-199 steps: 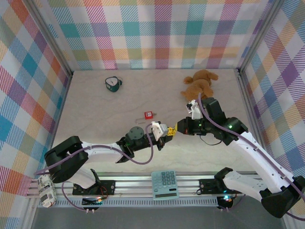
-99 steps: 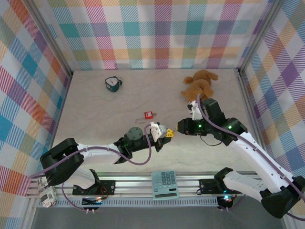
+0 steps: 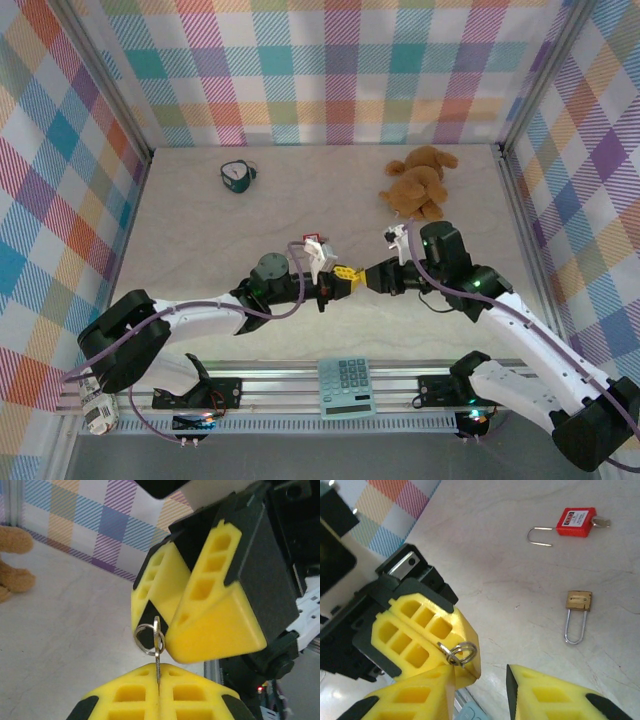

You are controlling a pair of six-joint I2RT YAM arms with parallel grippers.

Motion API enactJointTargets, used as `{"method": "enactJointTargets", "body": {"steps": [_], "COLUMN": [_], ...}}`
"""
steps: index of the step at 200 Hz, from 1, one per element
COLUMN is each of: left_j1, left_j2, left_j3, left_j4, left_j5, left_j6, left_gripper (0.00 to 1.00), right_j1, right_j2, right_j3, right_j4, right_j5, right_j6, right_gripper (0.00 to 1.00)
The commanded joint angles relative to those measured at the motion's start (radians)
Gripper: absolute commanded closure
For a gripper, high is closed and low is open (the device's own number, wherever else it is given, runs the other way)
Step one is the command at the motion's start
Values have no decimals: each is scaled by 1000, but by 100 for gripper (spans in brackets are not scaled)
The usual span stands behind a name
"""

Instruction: Unlock with the key

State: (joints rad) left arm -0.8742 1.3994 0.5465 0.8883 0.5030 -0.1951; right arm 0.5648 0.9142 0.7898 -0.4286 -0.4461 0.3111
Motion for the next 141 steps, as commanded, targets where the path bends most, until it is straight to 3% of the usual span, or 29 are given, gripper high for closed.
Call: {"method": "enactJointTargets", "body": {"steps": [1,103,141], "left_j1": [3,4,4], "left_j2": [-23,-16,-22], "left_j3": [42,53,53], "left_j4": [4,-17,-18], "left_j5": [97,145,138], "left_j6": [-51,-61,-61], "left_gripper": [100,100,100], "right_j1": [-5,-5,-6], "right_j2": [-17,-9,8], "right_j3": [-4,8,16], "right_j4": [94,131,111], "right_j5": [-65,-101,-100], "right_j6": [-45,-40,-46], "right_gripper": [66,73,83]}}
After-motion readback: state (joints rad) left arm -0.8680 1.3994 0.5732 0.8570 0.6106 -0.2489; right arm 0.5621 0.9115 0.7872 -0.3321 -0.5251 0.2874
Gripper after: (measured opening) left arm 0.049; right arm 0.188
